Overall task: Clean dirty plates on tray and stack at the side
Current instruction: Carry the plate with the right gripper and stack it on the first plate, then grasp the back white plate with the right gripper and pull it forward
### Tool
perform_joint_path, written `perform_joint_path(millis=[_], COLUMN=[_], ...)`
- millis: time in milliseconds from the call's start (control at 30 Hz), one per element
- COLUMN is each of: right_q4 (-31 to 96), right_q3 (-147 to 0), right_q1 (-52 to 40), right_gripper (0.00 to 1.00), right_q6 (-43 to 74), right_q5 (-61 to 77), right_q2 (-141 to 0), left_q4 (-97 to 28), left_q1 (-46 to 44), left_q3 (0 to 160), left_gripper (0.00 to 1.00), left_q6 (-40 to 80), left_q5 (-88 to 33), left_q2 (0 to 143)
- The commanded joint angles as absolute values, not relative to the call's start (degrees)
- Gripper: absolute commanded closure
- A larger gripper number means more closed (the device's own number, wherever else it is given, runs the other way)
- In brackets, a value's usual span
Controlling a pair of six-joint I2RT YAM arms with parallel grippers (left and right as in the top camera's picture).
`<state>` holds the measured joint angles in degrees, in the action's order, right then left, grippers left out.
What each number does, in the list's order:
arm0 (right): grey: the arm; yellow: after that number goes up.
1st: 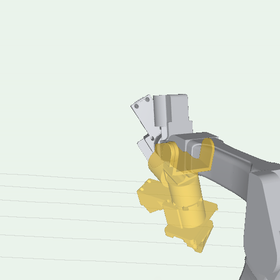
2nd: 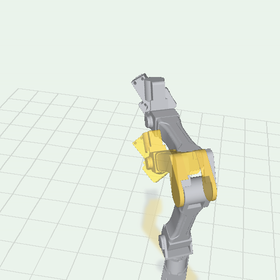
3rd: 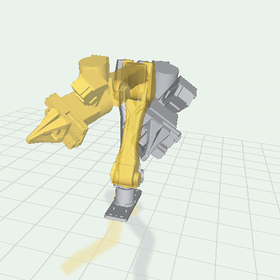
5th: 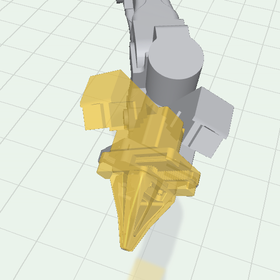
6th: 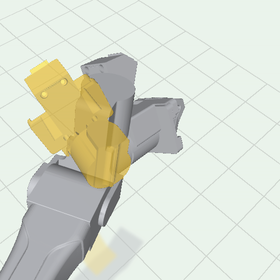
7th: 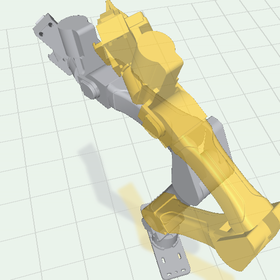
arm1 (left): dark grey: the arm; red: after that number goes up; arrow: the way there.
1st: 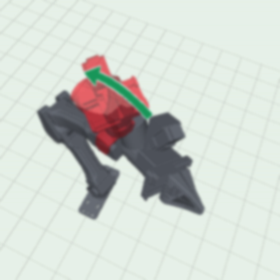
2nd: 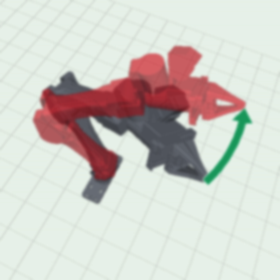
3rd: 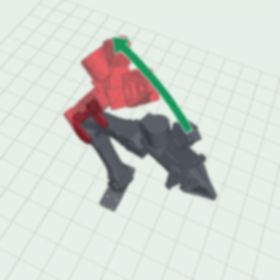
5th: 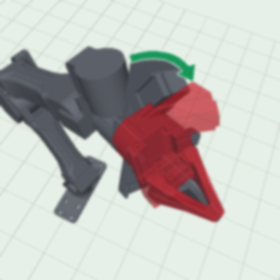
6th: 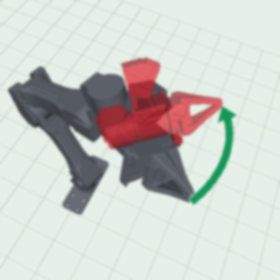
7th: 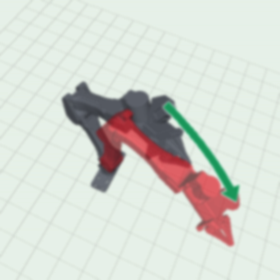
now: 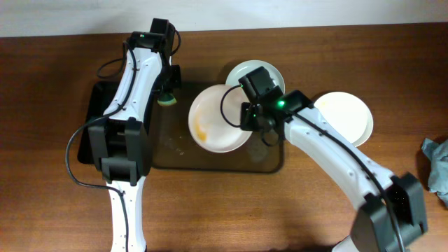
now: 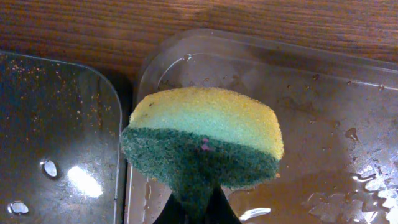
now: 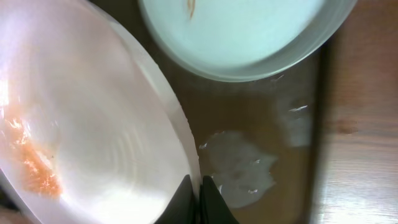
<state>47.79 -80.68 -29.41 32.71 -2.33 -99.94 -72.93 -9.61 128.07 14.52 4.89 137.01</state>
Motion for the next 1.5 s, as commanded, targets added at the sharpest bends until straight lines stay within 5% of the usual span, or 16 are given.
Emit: perform_joint_path(millis=[0,167,500,700,867,1067,1133,1300,1467], right_q4=[50.83,50.63,39.16,39.18,42.83,51.59,56.55,60.25,50.39], right_q3=[-82.06,-82.06,-82.06,-82.06,-82.08,-82.08,-82.08,-76.62,-69.84], right_q1=[-34.74,-47.37,-57.74,-57.74,-56.42,-34.54,-18.52,11.84,19.51], right_gripper=[0.96,0.96,0.96,0.96,0.96,0.96,0.96,0.96,0.96], right_q6=[30.20,29.21,9.21,11.75,24.29,30.89,30.87,30.24,28.97], right_q5=[-23.59,-56.88,-83.07,-82.52,-50.52,-14.61,-8.10,-7.68,-7.73], right_q2=[-96.99,-97.01,-97.01,-97.01,-96.88,-89.38,-85.71,-86.98,-94.70], left_q4=[-72.69,-72.44,-72.07,-72.07,-72.16,-71.83,-71.64,-71.33,-71.18], left_q1=[-9.56,-9.56,-9.56,-9.56,-9.56,-9.56,-9.56,-9.56,-9.67], left_q3=[129.05,129.05,129.05,129.05,129.05,129.05,129.05,129.05,129.05], left_gripper=[0.99,0.99,0.99,0.99,0.99,0.99,0.99,0.99,0.99], left_q6=[13.61,13.61,13.61,13.61,13.58,13.56,13.56,13.58,13.58], left_q5=[4.67,4.69,4.69,4.69,4.71,4.91,4.91,4.91,4.91], left_q2=[137.12,137.14,137.14,137.14,137.14,137.14,137.14,137.14,137.14])
